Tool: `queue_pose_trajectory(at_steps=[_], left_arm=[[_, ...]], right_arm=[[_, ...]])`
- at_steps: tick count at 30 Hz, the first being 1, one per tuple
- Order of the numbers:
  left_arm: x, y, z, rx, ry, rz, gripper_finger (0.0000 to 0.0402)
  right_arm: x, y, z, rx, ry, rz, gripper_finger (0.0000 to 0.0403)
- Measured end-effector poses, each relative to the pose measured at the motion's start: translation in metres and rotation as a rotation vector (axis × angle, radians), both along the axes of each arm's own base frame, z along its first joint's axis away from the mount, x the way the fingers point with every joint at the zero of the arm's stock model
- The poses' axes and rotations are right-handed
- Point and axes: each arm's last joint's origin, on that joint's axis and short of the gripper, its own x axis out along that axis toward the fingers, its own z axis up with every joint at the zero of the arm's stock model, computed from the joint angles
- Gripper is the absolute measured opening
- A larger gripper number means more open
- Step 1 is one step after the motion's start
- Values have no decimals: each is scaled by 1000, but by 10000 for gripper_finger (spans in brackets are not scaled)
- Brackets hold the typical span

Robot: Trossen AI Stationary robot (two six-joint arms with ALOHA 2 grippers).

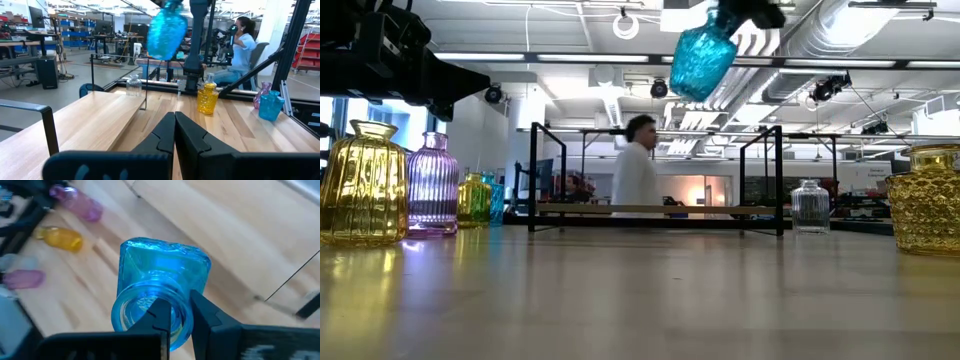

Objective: Sort vases onto shelf
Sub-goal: Put the top right blue vase on the shelf

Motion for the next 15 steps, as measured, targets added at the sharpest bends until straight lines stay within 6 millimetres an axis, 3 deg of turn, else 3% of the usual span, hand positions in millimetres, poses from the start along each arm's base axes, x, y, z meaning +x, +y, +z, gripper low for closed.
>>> queue_pose_trajectory(at_steps=[9,15], left_arm=[[0,0,0,0,0,0,0],[0,0,0,0,0,-1,0]], right_arm=[[46,-65,-24,-14,195,160,16],[58,-95,-46,-94,225,458,16]])
